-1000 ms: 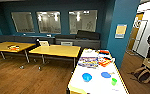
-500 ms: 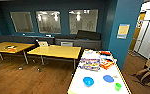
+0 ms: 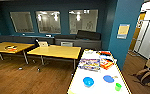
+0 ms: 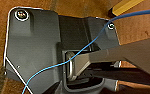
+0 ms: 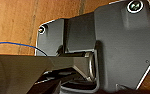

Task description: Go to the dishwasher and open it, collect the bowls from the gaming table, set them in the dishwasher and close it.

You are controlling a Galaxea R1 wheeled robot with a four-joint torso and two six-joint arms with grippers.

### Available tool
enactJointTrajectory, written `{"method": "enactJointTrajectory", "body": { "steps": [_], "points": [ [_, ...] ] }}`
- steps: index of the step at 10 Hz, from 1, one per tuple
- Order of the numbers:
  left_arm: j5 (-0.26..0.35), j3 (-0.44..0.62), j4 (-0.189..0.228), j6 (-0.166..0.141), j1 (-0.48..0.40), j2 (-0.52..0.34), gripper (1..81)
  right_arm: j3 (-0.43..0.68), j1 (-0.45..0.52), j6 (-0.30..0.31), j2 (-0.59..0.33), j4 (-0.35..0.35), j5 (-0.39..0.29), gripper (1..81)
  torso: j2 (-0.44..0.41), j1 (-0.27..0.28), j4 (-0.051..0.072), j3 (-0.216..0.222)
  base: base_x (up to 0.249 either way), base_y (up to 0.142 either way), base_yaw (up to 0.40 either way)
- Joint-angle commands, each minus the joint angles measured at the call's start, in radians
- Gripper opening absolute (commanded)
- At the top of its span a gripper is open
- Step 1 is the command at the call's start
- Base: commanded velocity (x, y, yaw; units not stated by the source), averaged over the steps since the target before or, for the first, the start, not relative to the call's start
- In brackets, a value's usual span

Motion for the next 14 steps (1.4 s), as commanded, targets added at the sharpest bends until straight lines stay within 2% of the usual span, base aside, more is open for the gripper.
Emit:
{"method": "enactJointTrajectory", "body": {
  "steps": [1, 3, 6, 8, 10, 14],
  "points": [
    [0.115, 0.243, 0.066, -0.052, -0.038, -0.18, 81.1, 0.305, 0.041, 0.01, -0.24, 0.004, 0.046, 81.1, 0.0, 0.0, 0.0, 0.0, 0.0, 0.0, 0.0],
    [0.113, 0.267, 0.066, -0.052, -0.042, -0.223, 81.1, 0.362, 0.043, 0.022, -0.297, 0.007, 0.065, 81.1, 0.0, 0.0, 0.0, 0.0, 0.0, 0.0, 0.0],
    [0.086, 0.273, 0.066, -0.052, -0.041, -0.255, 81.1, 0.35, 0.043, 0.041, -0.306, 0.007, 0.065, 81.1, 0.0, 0.0, 0.0, 0.0, 0.0, 0.0, 0.0],
    [-0.025, 0.256, 0.066, -0.052, -0.041, -0.271, 81.1, 0.356, 0.047, 0.041, -0.312, 0.009, 0.062, 81.1, 0.0, 0.0, 0.0, 0.0, 0.0, 0.0, 0.0],
    [-0.011, 0.217, 0.066, -0.052, -0.038, -0.292, 81.1, 0.367, 0.048, 0.041, -0.32, 0.009, 0.062, 81.1, 0.0, 0.0, 0.0, 0.0, 0.0, 0.0, 0.0],
    [0.011, 0.374, 0.066, -0.052, -0.051, -0.392, 81.1, 0.422, 0.04, 0.042, -0.358, 0.009, 0.065, 81.1, 0.0, 0.0, 0.0, 0.0, 0.0, 0.0, 0.0]
  ]
}}
